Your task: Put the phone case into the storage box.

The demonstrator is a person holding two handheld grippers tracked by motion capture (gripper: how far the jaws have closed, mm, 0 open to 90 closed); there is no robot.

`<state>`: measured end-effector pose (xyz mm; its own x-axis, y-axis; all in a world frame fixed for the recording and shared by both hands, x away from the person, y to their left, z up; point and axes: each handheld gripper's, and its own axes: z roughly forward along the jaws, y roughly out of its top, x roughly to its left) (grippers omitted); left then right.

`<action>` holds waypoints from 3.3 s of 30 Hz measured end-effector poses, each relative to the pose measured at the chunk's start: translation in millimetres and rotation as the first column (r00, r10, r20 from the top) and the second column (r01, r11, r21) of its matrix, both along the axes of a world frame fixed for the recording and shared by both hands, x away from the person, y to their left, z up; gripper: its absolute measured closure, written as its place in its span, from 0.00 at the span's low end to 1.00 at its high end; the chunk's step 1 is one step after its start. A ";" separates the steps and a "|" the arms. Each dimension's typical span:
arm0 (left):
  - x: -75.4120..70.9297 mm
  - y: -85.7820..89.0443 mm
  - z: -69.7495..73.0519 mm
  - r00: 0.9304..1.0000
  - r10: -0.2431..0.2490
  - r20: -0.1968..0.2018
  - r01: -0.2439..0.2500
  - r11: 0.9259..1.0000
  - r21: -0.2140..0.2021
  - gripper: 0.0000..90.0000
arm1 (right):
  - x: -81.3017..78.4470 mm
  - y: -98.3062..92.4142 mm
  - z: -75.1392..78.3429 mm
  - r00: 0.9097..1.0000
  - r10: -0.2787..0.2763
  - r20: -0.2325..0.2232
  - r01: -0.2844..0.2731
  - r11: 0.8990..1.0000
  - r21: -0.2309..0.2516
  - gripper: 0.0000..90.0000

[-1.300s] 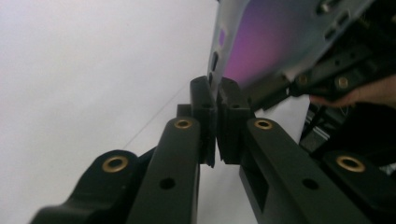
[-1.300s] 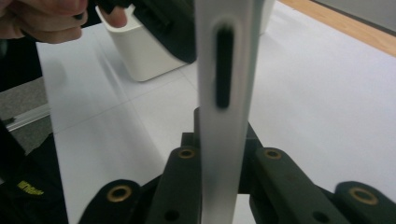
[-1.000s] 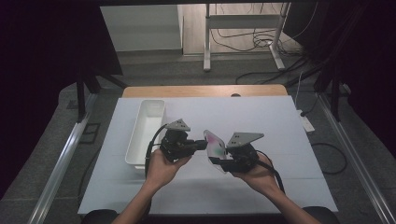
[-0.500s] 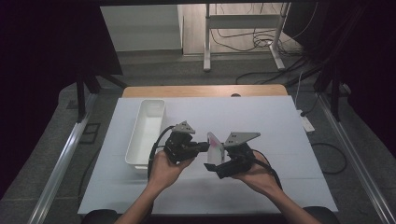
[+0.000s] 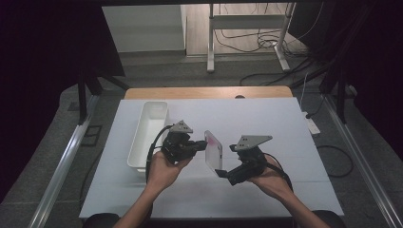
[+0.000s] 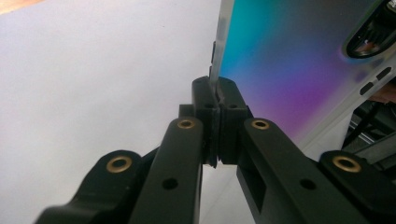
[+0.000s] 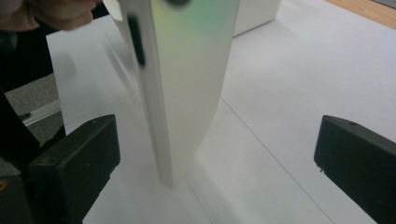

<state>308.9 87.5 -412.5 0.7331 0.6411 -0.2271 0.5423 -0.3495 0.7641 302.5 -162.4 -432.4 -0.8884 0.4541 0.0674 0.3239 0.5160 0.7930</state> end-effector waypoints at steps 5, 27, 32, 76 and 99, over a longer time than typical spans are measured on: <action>2.1 6.7 2.4 1.000 0.023 0.007 -0.023 1.000 -0.003 0.98 | -1.2 -7.0 -0.9 1.000 -0.015 -0.009 0.015 1.000 -0.012 0.00; 15.6 29.1 10.7 0.996 0.083 0.025 -0.083 0.996 0.017 0.98 | -6.7 -46.5 -1.7 0.997 -0.076 -0.022 0.075 0.997 -0.024 0.00; 18.7 32.6 13.4 0.995 0.094 0.031 -0.094 0.995 0.021 0.98 | -6.8 -52.3 -3.7 0.996 -0.078 -0.038 0.077 0.996 -0.034 0.00; 44.0 75.2 26.4 0.973 0.227 0.038 -0.228 0.973 0.019 0.98 | -27.1 -128.9 -17.7 0.973 -0.221 -0.065 0.217 0.974 -0.064 0.00; 54.4 100.1 37.9 0.955 0.290 0.056 -0.292 0.956 0.034 0.98 | -37.0 -153.9 -13.9 0.937 -0.345 -0.060 0.341 0.938 -0.064 0.00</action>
